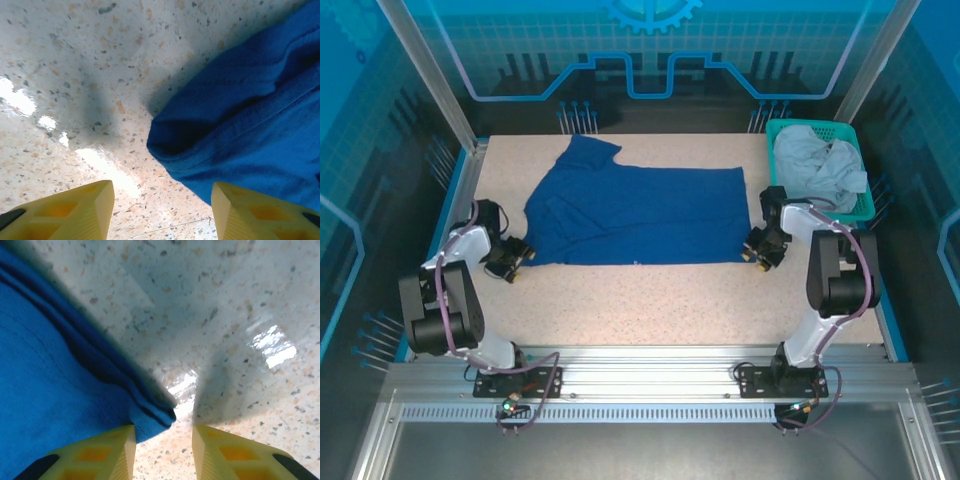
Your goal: Fold and stack the t-shirts
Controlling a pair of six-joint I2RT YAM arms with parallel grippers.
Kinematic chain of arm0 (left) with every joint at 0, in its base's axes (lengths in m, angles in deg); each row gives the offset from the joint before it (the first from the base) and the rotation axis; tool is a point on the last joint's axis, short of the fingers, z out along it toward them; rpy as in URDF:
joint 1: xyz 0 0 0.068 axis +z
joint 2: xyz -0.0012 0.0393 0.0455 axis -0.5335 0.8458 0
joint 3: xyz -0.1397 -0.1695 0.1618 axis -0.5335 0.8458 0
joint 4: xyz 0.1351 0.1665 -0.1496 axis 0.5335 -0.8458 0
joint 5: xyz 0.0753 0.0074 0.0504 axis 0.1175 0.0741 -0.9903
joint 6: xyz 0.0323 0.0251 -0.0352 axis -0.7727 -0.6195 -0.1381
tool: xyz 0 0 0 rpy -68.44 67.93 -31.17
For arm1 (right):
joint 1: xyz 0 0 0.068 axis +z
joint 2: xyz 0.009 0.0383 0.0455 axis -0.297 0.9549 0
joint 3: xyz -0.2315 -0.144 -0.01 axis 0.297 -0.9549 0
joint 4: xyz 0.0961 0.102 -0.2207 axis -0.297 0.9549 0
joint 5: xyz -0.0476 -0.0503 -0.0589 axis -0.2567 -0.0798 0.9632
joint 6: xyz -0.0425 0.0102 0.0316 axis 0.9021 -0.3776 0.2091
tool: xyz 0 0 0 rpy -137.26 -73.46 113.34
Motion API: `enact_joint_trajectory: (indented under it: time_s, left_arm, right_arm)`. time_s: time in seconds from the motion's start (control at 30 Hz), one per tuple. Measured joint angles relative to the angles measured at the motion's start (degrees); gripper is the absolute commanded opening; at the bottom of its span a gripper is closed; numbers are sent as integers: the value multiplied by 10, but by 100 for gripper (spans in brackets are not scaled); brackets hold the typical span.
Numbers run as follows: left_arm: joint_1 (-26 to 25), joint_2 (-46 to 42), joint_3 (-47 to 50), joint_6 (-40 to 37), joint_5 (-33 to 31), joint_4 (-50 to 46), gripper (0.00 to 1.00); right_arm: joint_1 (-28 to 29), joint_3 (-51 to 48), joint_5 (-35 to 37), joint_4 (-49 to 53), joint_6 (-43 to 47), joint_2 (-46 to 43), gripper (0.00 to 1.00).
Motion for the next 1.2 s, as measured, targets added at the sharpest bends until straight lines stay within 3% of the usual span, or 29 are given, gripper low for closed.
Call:
enact_joint_trajectory:
  time_s: [0.1, 0.27, 0.47, 0.7, 0.87, 1.2]
  left_arm:
    - [-3, 18, -4, -1, 4, 0, 52]
    - [-9, 48, -13, -2, 3, 4, 46]
    - [-15, 63, -32, -7, -13, 29, 33]
    - [-18, 66, -37, -22, -63, 58, 0]
    - [-18, 56, -33, -24, -82, 58, 0]
    - [-19, -45, 24, 0, -119, 29, 0]
  right_arm:
    - [9, 18, 14, 2, 3, 17, 20]
    - [21, 31, 30, 6, 5, 33, 16]
    - [28, 35, 45, 11, 4, 33, 1]
    - [31, 37, 61, 14, 4, 33, 0]
    - [38, 37, 72, 23, 4, 30, 0]
    - [61, -24, 85, 51, -13, -31, 0]
